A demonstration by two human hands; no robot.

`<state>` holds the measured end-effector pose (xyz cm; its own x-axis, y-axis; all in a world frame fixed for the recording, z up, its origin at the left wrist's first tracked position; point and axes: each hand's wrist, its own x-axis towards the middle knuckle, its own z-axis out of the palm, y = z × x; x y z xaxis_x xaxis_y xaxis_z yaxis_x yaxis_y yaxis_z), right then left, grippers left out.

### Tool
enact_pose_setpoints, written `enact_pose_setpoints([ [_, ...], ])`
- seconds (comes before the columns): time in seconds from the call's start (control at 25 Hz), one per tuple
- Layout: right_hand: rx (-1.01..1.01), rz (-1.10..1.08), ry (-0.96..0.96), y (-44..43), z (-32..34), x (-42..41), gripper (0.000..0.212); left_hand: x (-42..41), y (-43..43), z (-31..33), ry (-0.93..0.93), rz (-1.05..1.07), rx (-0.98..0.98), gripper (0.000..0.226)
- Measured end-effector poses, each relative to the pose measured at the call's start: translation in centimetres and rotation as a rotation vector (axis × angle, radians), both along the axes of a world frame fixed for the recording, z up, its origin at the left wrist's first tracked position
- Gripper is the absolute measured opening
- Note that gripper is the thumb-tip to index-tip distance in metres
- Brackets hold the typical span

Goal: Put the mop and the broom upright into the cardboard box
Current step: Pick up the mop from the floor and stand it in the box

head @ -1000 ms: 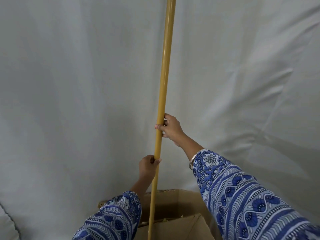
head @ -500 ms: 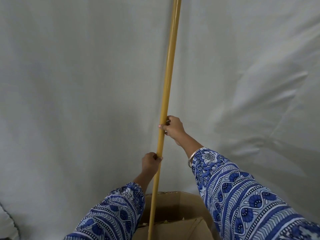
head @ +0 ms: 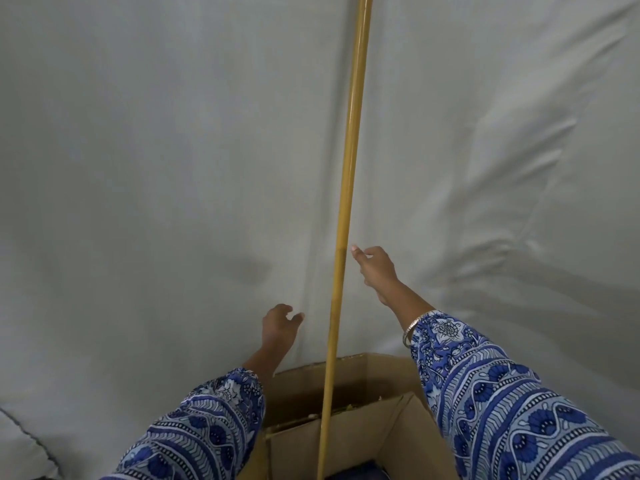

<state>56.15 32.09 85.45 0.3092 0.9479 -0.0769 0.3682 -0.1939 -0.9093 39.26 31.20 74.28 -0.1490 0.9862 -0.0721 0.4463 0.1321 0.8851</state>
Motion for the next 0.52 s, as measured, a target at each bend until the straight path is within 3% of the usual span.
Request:
enact_pose_setpoints([
  [0.32,-0.044,-0.050,0.045,-8.4,-3.1,-2.0,0.033,-7.5,-7.0,-1.0,-0.016,0.011,-0.041,0.032],
  [0.52,-0.098,-0.046,0.093,-13.9,-6.2,-5.2,0.027,-13.6,-13.3,-3.0,0.070,0.012,-0.095,0.026],
])
